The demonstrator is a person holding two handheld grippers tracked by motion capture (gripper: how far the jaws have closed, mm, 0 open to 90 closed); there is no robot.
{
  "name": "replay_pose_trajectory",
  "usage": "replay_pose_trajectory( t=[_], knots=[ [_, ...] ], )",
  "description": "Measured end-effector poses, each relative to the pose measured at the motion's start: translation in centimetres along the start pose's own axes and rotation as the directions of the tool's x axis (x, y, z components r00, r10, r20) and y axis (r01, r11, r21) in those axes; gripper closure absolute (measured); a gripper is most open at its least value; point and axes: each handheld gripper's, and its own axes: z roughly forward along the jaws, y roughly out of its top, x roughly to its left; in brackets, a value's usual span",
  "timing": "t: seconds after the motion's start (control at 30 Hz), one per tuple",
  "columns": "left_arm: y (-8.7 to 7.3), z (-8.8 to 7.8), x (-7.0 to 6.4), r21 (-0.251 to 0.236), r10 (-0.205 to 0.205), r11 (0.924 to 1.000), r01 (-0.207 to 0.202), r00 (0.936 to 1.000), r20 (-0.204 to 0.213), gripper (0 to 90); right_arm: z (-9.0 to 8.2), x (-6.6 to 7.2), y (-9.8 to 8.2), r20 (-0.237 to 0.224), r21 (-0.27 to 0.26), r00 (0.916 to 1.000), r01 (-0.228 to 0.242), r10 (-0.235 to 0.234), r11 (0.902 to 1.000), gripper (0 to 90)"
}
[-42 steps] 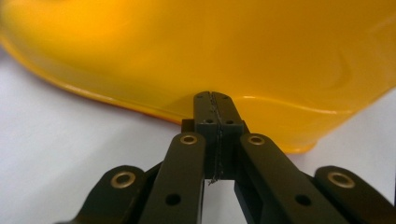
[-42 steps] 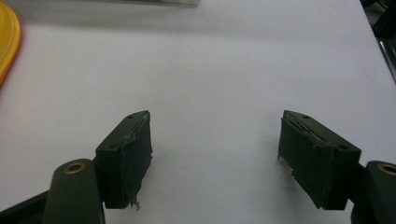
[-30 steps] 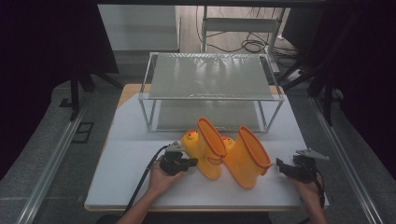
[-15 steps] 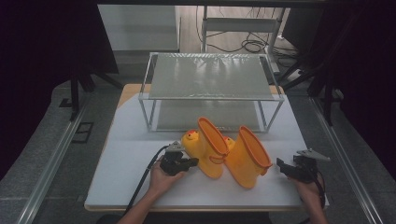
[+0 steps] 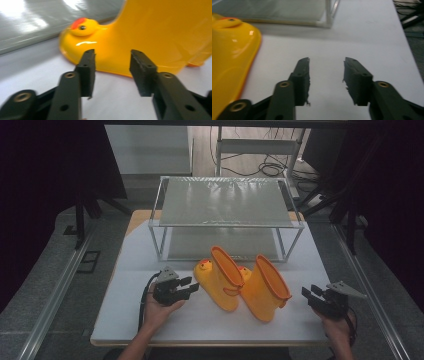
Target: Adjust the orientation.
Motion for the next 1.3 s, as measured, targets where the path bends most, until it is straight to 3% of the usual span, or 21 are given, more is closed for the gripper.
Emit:
replay_pose_trajectory(
  t=[0.2,0.3,0.33,0.37,0.5,0.53,0.57,0.67,0.73,0.8,0.93,1.0,1.07,1.1,1.17,1.3],
  knots=[
    [-0.3,-0.4,0.9,0.006,-0.023,0.9997,0.023,0.9997,-0.011,46.0,-1.1,1.5,-0.6,-0.115,0.037,0.9915,0.066,-0.061,0.9972,81.2],
    [-0.3,-0.6,1.1,-0.005,-0.030,0.9995,0.030,0.9995,-0.013,43.4,-1.8,2.3,-0.8,-0.182,0.031,0.9805,0.081,-0.074,0.9962,89.3],
    [-0.3,-0.6,1.2,-0.010,-0.033,0.9994,0.033,0.9994,-0.012,42.9,-2.2,3.1,-1.0,-0.219,0.032,0.9710,0.106,-0.096,0.9939,89.6],
    [-0.2,-0.7,1.2,-0.012,-0.033,0.9994,0.033,0.9994,-0.012,42.9,-2.2,3.1,-1.0,-0.219,0.032,0.9710,0.106,-0.096,0.9939,89.6],
    [-0.2,-0.9,1.3,-0.015,-0.032,0.9994,0.032,0.9994,-0.014,42.2,-2.8,4.9,-1.7,-0.302,0.030,0.9435,0.153,-0.137,0.9878,89.7],
    [-0.2,-0.9,1.4,-0.016,-0.034,0.9993,0.033,0.9993,-0.015,42.0,-2.8,5.8,-2.0,-0.332,0.035,0.9321,0.165,-0.144,0.9856,89.7],
    [-0.2,-1.0,1.4,-0.018,-0.035,0.9992,0.035,0.9993,-0.016,42.0,-2.8,5.8,-2.0,-0.332,0.035,0.9321,0.165,-0.144,0.9856,89.7],
    [-0.3,-1.0,1.5,-0.018,-0.040,0.9990,0.040,0.9991,-0.014,41.8,-2.6,7.2,-2.2,-0.386,0.041,0.9107,0.175,-0.146,0.9837,89.7],
    [-0.3,-1.0,1.5,-0.016,-0.038,0.9992,0.038,0.9992,-0.015,41.7,-2.4,8.0,-2.2,-0.403,0.037,0.9010,0.191,-0.160,0.9809,89.7],
    [-0.3,-0.9,1.5,-0.012,-0.037,0.9993,0.036,0.9992,-0.015,41.7,-2.2,8.4,-2.1,-0.395,0.039,0.9023,0.205,-0.173,0.9779,89.8],
    [-0.3,-0.9,1.6,-0.008,-0.036,0.9993,0.036,0.9992,-0.016,41.6,-2.1,8.2,-2.2,-0.407,0.050,0.9018,0.182,-0.146,0.9820,89.8],
    [-0.3,-1.0,1.7,-0.011,-0.039,0.9992,0.039,0.9991,-0.017,41.6,-2.0,8.2,-2.2,-0.398,0.077,0.9070,0.182,-0.138,0.9802,89.8],
    [-0.3,-1.1,1.8,-0.017,-0.043,0.9989,0.043,0.9989,-0.021,41.7,-1.9,8.5,-2.5,-0.393,0.136,0.9103,0.196,-0.129,0.9712,89.7],
    [-0.4,-1.2,1.9,-0.019,-0.046,0.9988,0.046,0.9987,-0.022,41.7,-1.9,8.5,-2.5,-0.393,0.136,0.9103,0.196,-0.129,0.9712,89.7],
    [-0.4,-1.2,2.0,-0.020,-0.051,0.9985,0.051,0.9984,-0.024,41.7,-1.4,8.6,-2.8,-0.373,0.147,0.9181,0.202,-0.135,0.9683,89.7],
    [-0.4,-1.1,2.0,-0.017,-0.049,0.9987,0.049,0.9985,-0.023,41.8,-1.2,8.6,-2.8,-0.360,0.145,0.9254,0.181,-0.119,0.9728,89.7]
  ],
)
